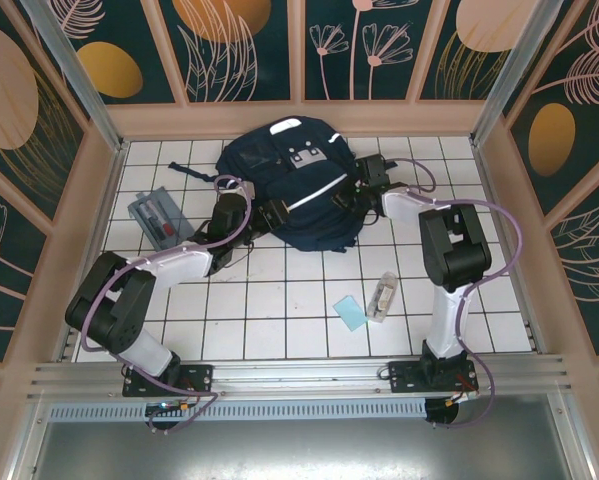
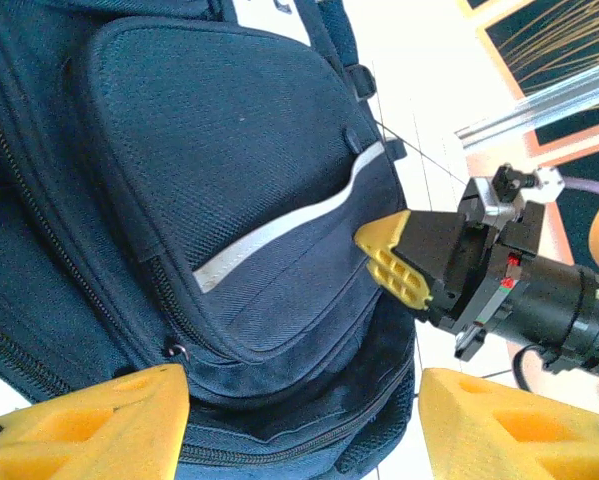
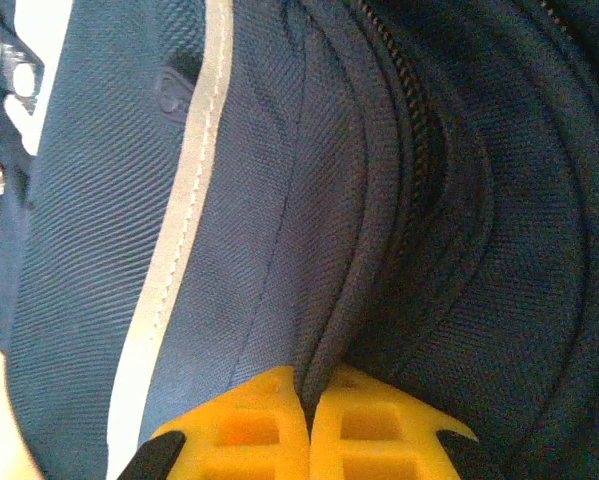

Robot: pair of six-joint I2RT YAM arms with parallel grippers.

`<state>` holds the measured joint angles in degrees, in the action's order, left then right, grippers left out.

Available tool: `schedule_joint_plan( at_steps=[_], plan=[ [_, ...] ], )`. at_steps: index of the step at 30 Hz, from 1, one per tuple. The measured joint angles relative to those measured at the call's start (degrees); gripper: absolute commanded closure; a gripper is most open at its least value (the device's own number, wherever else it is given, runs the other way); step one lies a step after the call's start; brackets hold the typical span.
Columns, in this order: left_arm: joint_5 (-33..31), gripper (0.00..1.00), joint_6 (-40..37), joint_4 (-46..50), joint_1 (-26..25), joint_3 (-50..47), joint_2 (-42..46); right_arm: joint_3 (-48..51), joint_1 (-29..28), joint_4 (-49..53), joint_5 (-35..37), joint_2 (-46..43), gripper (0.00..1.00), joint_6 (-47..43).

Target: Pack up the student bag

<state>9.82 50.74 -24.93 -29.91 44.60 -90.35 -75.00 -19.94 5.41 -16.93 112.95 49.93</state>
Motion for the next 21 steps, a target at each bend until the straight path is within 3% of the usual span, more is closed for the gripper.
schedule_joint_plan(
  at_steps=[8,13,21],
  plan=[
    [-0.9,0.33,-9.0,5.9,0.0,2.8,2.0,-14.1,-1.5,6.3,-2.7,-1.2,1.0,0.0],
    [-0.2,0.27,-11.1,7.5,0.0,2.8,4.7,-16.3,-1.8,7.5,-3.7,-1.2,1.0,0.4],
    [1.1,0.3,-16.0,10.6,-0.1,2.8,4.4,-21.4,-1.8,10.5,-4.2,0.5,1.0,1.1]
  ],
)
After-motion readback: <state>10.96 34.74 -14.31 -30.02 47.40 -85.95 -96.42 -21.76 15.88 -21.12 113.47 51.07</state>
